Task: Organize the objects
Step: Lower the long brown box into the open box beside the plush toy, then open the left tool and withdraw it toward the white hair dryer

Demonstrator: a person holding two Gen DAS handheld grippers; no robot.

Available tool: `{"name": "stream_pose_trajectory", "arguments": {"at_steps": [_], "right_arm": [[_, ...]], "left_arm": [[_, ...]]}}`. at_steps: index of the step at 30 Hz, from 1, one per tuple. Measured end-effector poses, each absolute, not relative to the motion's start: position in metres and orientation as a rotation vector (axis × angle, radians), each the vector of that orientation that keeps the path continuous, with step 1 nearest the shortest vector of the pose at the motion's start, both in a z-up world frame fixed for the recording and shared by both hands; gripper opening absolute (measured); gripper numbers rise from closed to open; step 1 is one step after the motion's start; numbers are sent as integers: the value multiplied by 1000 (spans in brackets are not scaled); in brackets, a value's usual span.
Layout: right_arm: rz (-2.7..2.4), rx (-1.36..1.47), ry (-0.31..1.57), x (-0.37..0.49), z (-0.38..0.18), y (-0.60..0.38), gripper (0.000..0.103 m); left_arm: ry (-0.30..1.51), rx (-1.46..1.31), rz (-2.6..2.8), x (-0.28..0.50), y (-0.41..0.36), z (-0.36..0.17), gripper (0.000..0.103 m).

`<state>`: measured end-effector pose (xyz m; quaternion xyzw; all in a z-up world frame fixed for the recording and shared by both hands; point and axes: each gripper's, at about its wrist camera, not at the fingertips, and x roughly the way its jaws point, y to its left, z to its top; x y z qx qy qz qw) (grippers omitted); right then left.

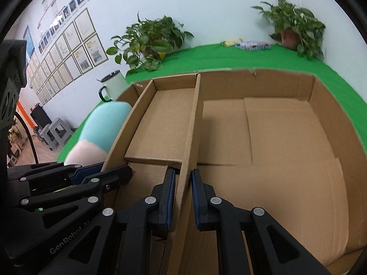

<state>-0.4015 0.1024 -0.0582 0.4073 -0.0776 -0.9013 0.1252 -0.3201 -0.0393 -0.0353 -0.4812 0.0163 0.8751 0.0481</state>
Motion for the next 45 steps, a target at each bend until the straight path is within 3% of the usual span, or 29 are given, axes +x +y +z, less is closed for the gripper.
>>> {"name": "stream_pose_trajectory", "arguments": {"at_steps": [12, 29, 35, 41, 43, 45], "right_arm": [[-2606, 1290, -152, -407, -73, 82, 11], [-2547, 1388, 183, -415, -74, 39, 11], [-2539, 1373, 220, -411, -75, 41, 12], [-2542, 1305, 93, -406, -68, 54, 18], [-2554, 1244, 66, -398, -58, 59, 28], [-2564, 1188, 48, -390, -48, 64, 50]], "left_arm": [[-20, -1447, 2653, -306, -53, -22, 23], [-20, -1328, 2755, -269, -90, 5, 23], [-34, -1306, 2753, -267, -91, 4, 23], [-37, -1258, 2758, -261, -86, 8, 24], [-33, -1230, 2776, -257, -85, 11, 29], [-31, -1198, 2794, -253, -83, 14, 34]]}}
